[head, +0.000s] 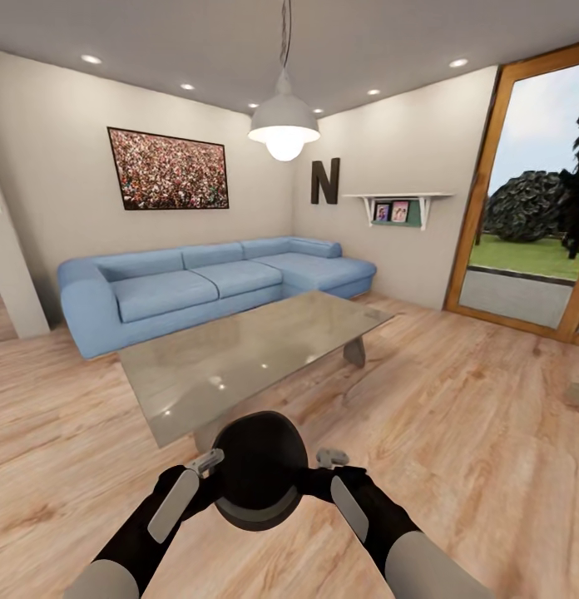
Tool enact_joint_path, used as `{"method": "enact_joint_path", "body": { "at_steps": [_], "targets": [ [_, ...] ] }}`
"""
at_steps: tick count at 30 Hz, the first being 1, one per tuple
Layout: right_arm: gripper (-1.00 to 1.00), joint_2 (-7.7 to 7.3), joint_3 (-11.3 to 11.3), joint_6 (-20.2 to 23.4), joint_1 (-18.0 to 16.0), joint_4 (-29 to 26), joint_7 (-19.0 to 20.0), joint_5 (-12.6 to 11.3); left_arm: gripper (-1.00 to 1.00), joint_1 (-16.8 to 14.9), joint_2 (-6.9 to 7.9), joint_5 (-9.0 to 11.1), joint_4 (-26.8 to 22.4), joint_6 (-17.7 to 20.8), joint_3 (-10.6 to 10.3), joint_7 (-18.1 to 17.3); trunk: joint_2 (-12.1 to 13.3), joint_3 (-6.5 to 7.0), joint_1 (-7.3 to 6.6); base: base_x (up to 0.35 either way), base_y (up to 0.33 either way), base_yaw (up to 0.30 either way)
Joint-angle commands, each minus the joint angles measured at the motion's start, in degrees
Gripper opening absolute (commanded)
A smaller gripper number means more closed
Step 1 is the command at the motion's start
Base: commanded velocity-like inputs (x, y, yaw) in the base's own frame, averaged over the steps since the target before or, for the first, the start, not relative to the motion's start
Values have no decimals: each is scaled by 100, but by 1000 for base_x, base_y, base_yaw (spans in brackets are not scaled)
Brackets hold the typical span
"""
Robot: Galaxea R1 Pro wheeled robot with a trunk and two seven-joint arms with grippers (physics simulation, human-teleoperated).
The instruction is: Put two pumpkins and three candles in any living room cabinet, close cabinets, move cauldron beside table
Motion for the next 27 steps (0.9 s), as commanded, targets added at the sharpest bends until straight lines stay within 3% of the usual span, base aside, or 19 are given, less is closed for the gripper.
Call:
{"method": "enact_joint_path", "body": {
  "at_steps": [1,8,18,27],
  "targets": [
    [-100,0,82,18,-4,-2,2,-235,-100,-7,69,254,-232,-65,-31,-70,-3,-6,1,218,9,0],
    [-100,0,79,18,-4,-2,2,-235,-100,-7,69,252,-232,-65,-30,-70,-3,-6,1,230,2,0],
    [-100,0,79,18,-4,-2,2,-235,-100,-7,69,251,-349,-65,-14,-61,-3,-6,1,19,0,0],
    [-100,0,79,18,-4,-2,4,-235,-100,-7,69,255,-358,-65,-11,-61,-364,-167,199,0,0,0]
  ]
}}
